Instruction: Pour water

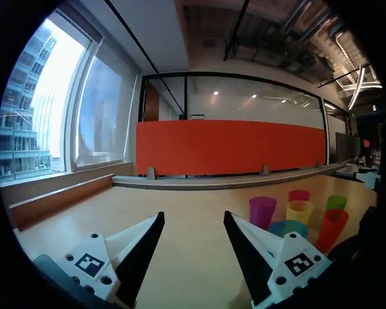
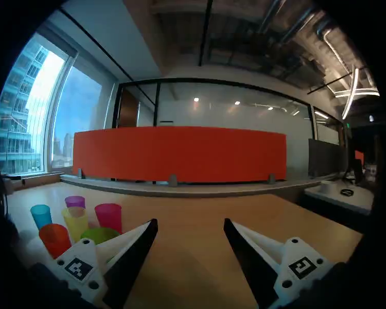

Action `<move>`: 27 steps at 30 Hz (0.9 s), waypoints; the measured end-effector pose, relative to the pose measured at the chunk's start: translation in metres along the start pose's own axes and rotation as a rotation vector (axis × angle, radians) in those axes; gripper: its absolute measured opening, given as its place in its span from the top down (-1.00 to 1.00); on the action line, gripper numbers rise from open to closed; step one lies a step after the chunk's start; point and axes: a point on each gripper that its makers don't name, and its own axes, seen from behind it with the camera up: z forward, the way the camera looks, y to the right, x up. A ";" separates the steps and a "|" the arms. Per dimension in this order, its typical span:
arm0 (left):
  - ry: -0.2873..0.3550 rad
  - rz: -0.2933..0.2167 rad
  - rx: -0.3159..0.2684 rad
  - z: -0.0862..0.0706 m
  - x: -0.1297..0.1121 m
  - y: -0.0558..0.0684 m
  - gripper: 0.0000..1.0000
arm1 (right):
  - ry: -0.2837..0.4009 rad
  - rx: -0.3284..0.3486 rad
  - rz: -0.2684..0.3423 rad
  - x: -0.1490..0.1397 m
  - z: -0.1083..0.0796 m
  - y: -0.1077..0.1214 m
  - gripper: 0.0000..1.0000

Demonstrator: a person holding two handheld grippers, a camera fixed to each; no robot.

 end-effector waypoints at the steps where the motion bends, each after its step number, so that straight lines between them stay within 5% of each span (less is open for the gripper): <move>1: 0.000 0.000 0.000 0.000 0.000 0.000 -0.70 | 0.001 0.000 0.003 0.000 0.000 0.001 -0.98; 27: 0.000 0.000 0.000 0.000 0.001 0.000 -0.69 | 0.001 0.004 0.012 0.000 -0.002 0.003 -0.98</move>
